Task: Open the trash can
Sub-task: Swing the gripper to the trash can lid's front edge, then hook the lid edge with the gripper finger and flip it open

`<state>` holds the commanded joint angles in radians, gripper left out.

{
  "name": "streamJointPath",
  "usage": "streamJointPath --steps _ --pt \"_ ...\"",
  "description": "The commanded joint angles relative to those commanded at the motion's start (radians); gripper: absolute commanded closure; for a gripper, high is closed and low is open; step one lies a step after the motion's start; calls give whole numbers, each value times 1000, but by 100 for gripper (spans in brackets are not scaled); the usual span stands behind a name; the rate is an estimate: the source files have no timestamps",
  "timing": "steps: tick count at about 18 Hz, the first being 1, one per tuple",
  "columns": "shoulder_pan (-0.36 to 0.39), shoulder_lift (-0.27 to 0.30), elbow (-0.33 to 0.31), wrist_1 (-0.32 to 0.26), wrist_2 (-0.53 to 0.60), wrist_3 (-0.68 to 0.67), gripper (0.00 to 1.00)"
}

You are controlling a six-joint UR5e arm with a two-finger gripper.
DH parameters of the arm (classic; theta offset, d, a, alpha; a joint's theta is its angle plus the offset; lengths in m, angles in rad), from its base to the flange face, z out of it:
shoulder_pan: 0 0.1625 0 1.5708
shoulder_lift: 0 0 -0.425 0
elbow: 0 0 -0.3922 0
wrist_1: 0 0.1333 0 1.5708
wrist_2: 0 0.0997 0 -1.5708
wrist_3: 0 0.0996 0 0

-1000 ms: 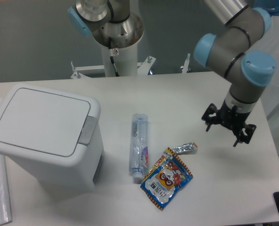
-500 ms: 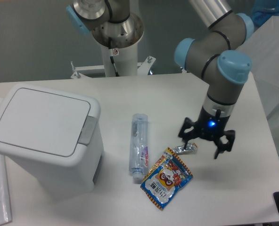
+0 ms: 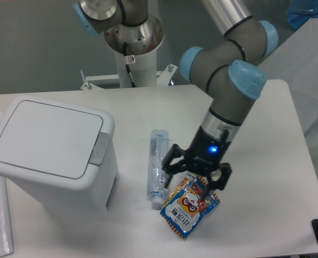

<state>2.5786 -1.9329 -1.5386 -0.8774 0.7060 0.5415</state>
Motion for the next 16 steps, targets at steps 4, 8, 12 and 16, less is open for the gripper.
streamJointPath --steps 4,8,12,16 --pt "-9 57 -11 2 -126 0 0" --pt "-20 101 -28 2 -174 5 0" --pt "-40 121 -122 3 -174 56 0" --pt "-43 123 -152 3 -174 101 0"
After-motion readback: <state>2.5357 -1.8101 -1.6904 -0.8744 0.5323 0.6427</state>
